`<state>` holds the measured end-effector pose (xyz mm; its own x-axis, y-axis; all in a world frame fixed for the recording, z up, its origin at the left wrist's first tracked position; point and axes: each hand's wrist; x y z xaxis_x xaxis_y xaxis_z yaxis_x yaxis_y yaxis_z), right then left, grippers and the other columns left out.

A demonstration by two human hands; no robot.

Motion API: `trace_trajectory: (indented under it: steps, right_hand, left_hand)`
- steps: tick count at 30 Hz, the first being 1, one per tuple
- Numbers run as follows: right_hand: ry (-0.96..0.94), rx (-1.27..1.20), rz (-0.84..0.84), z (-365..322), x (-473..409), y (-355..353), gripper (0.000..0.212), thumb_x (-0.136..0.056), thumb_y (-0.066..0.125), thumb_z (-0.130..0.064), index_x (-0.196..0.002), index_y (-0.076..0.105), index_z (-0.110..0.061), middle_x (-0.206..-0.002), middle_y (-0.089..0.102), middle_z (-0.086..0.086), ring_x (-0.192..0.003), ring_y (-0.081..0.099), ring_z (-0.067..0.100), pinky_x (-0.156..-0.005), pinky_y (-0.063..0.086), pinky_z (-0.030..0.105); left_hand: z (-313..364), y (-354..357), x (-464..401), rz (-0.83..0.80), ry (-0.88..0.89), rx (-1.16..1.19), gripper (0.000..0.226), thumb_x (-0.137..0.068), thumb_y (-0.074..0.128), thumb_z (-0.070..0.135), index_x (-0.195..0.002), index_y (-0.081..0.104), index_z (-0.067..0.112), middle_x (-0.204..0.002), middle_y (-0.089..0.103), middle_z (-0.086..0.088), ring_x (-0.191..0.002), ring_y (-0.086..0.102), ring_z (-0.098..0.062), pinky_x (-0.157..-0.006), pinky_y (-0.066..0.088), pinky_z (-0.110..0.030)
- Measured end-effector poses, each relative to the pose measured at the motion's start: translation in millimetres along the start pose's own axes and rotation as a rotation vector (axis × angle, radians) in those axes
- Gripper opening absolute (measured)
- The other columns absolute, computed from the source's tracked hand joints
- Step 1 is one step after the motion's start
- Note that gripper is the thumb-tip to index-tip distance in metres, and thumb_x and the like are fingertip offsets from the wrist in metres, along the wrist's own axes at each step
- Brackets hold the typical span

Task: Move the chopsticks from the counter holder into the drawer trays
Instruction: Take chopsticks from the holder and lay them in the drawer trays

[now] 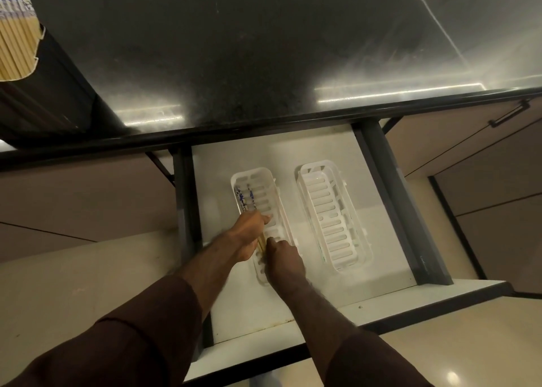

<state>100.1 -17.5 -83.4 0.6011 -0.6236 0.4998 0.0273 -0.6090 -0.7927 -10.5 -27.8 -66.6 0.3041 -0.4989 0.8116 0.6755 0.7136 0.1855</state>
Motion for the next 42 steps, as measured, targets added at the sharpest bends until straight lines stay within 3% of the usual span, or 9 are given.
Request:
trace_trajectory:
  steps: [9, 15, 23, 28, 30, 33, 35, 37, 42]
  right_hand:
    - [-0.029, -0.026, -0.009, 0, 7, 4, 0.020, -0.091, 0.058, -0.010, -0.111, 0.062, -0.009, -0.101, 0.064, 0.009, -0.091, 0.064, 0.027, -0.069, 0.043, 0.027]
    - [0.001, -0.073, -0.020, 2, 7, 9, 0.008, -0.089, 0.062, -0.010, -0.095, 0.065, -0.007, -0.086, 0.060, 0.007, -0.068, 0.052, 0.018, -0.066, 0.041, 0.024]
    - [-0.012, -0.049, -0.022, -4, 4, -15, 0.024, -0.085, 0.060, -0.005, -0.108, 0.066, -0.009, -0.109, 0.065, 0.014, -0.096, 0.066, 0.032, -0.077, 0.054, 0.034]
    - [-0.053, -0.024, 0.037, -17, 5, -50, 0.024, -0.088, 0.061, -0.014, -0.111, 0.065, -0.015, -0.113, 0.066, 0.013, -0.101, 0.064, 0.031, -0.084, 0.053, 0.036]
    - [-0.065, -0.014, 0.062, -23, 8, -66, 0.025, -0.088, 0.063, -0.016, -0.112, 0.066, -0.016, -0.115, 0.067, 0.010, -0.104, 0.063, 0.029, -0.087, 0.051, 0.034]
    - [-0.054, -0.053, 0.129, -36, 17, -90, 0.025, -0.087, 0.066, -0.018, -0.112, 0.068, -0.018, -0.112, 0.070, 0.007, -0.104, 0.064, 0.026, -0.091, 0.052, 0.034]
    - [-0.070, -0.080, 0.177, -47, 26, -105, 0.024, -0.086, 0.068, -0.019, -0.110, 0.070, -0.017, -0.106, 0.072, 0.006, -0.101, 0.066, 0.025, -0.090, 0.053, 0.035]
    - [-0.113, -0.123, 0.226, -60, 37, -118, 0.022, -0.086, 0.070, -0.018, -0.108, 0.071, -0.015, -0.101, 0.074, 0.006, -0.095, 0.067, 0.022, -0.086, 0.054, 0.034]
    - [-0.234, -0.189, 0.352, -103, 66, -151, 0.017, -0.087, 0.068, -0.018, -0.103, 0.073, -0.019, -0.096, 0.075, -0.001, -0.087, 0.067, 0.012, -0.079, 0.049, 0.023]
  left_hand:
    - [-6, -3, 4, -0.005, 0.003, 0.026, 0.038, -0.098, 0.045, 0.003, -0.136, 0.050, 0.007, -0.134, 0.058, -0.012, -0.125, 0.053, -0.029, -0.112, 0.039, -0.045]
    - [-7, -4, 9, -0.007, 0.025, 0.025, 0.039, -0.100, 0.045, 0.007, -0.138, 0.049, 0.012, -0.131, 0.059, -0.012, -0.120, 0.056, -0.030, -0.107, 0.044, -0.046]
    - [-1, -6, 32, -0.014, 0.051, 0.044, 0.028, -0.101, 0.042, 0.008, -0.126, 0.053, 0.013, -0.130, 0.061, -0.012, -0.121, 0.057, -0.030, -0.109, 0.043, -0.044]
    - [11, -16, 51, 0.007, 0.082, -0.004, 0.035, -0.101, 0.043, 0.016, -0.133, 0.050, 0.002, -0.083, 0.054, -0.001, -0.078, 0.052, -0.016, -0.088, 0.045, -0.033]
    - [17, -20, 60, -0.007, 0.109, -0.008, 0.040, -0.101, 0.044, 0.017, -0.137, 0.047, 0.000, -0.087, 0.056, -0.001, -0.084, 0.053, -0.016, -0.090, 0.044, -0.032]
    - [30, -28, 79, -0.013, 0.172, -0.008, 0.033, -0.100, 0.046, 0.015, -0.129, 0.053, 0.002, -0.124, 0.059, -0.005, -0.115, 0.056, -0.021, -0.100, 0.042, -0.034]
    - [40, -34, 91, -0.013, 0.225, -0.023, 0.015, -0.098, 0.048, 0.015, -0.106, 0.061, 0.012, -0.111, 0.058, -0.003, -0.099, 0.057, -0.014, -0.083, 0.046, -0.026]
    - [49, -43, 105, -0.006, 0.291, -0.049, 0.017, -0.098, 0.051, 0.018, -0.109, 0.063, 0.013, -0.105, 0.063, -0.002, -0.094, 0.060, -0.012, -0.071, 0.045, -0.022]
    - [78, -63, 145, -0.008, 0.472, -0.092, 0.023, -0.099, 0.051, 0.017, -0.115, 0.065, 0.008, -0.111, 0.071, -0.008, -0.098, 0.067, -0.016, -0.078, 0.052, -0.024]
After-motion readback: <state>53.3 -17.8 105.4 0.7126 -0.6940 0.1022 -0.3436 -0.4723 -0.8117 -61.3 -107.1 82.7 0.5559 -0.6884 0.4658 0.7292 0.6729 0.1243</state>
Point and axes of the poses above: each hand's wrist, its own x-axis away from the middle knuckle, its own y-axis out of the palm, z = x × y
